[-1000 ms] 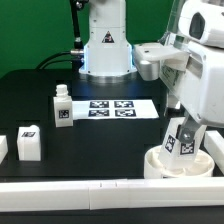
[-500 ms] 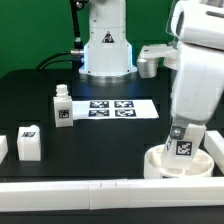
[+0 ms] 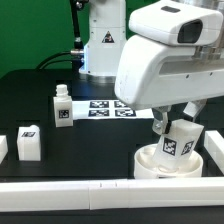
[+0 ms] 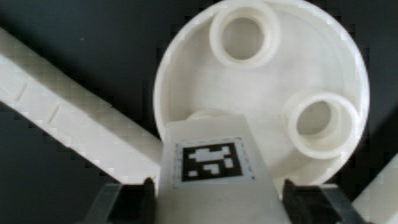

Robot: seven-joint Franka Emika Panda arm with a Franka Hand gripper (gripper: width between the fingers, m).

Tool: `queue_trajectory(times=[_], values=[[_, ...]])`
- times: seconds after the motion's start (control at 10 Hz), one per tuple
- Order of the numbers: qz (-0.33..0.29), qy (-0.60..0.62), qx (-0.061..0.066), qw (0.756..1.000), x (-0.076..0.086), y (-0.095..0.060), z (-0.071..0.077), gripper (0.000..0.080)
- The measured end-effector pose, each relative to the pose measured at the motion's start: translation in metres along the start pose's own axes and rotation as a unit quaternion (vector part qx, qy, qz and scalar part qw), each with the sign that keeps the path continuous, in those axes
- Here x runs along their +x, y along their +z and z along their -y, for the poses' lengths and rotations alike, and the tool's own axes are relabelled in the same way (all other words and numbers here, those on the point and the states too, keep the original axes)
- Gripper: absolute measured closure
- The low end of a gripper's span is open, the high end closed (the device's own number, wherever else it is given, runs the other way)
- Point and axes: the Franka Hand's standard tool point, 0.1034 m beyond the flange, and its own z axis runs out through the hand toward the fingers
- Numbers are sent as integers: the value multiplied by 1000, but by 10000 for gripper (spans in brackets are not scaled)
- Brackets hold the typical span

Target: Assemble stool

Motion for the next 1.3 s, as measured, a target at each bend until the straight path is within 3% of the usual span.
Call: queue_trajectory(times=[0.3, 0.4, 0.5, 0.6, 0.7, 1.0, 1.1, 1.3], values=[[0, 110, 4, 994, 0, 1, 2, 462], [-9, 199, 12, 980, 2, 1, 2, 462], [-20, 296, 25, 955, 5, 1, 4, 462], [-31, 417, 56, 907, 9, 1, 6, 462], [-29, 455, 65, 888, 9, 0, 5, 462], [-26, 520, 70, 851, 11, 0, 8, 462], [-23, 559, 72, 826, 11, 0, 9, 462], [-21, 711, 103, 695, 17, 0, 11, 462]])
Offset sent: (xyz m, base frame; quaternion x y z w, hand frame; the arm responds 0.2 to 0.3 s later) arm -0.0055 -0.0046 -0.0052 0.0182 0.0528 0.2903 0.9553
